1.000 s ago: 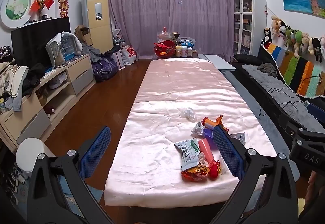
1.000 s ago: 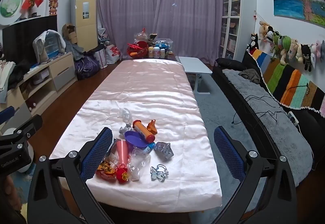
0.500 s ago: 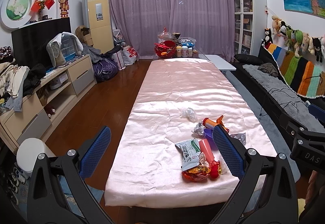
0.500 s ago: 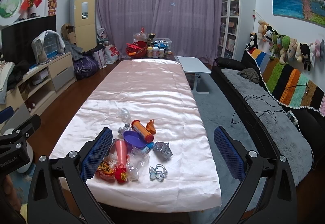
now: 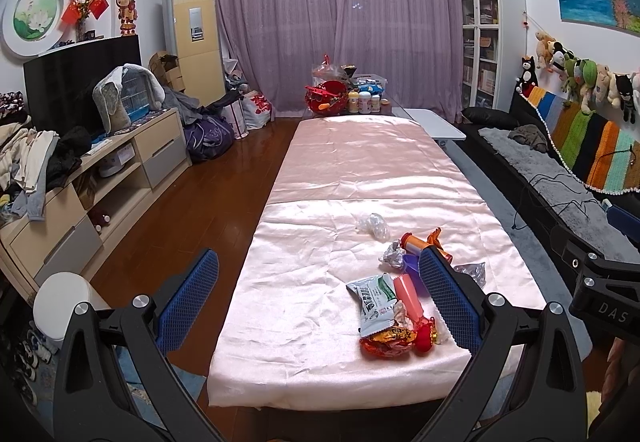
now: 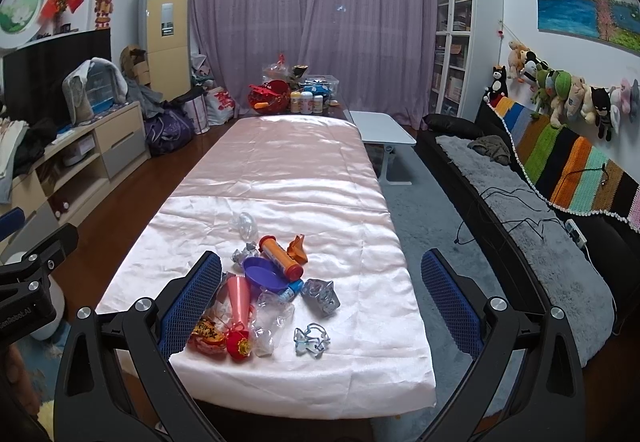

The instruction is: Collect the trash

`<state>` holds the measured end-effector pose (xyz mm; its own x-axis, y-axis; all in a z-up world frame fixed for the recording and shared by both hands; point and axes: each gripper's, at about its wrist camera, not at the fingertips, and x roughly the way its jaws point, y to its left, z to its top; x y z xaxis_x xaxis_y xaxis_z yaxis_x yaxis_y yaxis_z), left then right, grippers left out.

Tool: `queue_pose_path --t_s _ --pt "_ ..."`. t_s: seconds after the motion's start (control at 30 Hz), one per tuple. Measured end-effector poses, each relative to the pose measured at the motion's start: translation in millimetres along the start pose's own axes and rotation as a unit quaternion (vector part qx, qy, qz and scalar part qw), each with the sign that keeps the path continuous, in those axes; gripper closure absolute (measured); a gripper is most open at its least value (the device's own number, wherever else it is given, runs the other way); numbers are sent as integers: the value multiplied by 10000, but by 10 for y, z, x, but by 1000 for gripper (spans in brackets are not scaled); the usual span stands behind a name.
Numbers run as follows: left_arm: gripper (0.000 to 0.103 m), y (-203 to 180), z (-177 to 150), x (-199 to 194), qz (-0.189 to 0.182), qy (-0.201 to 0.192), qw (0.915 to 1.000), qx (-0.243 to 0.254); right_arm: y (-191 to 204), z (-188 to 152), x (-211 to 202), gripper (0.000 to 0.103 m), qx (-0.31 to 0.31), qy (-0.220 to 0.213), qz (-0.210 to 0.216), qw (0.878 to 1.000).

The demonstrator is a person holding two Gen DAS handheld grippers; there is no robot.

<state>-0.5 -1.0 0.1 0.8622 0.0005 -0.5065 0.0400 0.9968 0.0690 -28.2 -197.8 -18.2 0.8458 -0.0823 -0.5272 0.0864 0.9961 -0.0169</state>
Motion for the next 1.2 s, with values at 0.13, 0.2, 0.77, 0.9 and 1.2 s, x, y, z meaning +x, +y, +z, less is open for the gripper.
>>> queue_pose_path --t_s 0.13,0.2,0.77,0.9,1.2 --pt "8 -1 1 -2 -4 -1 10000 1 0 -2 1 3 -2 3 -2 10000" --pt "8 0 0 0 -4 -2 10000 1 2 -1 2 3 9 -3 -9 10000" --pt "8 26 -1 39 4 -3 10000 7 7 -1 4 3 1 11 -19 10000" --pt "8 25 -2 39 3 1 10000 16 6 0 4 3 1 18 -24 10000" --pt "8 27 -3 46 4 2 10000 13 5 3 8 3 11 22 -39 10000"
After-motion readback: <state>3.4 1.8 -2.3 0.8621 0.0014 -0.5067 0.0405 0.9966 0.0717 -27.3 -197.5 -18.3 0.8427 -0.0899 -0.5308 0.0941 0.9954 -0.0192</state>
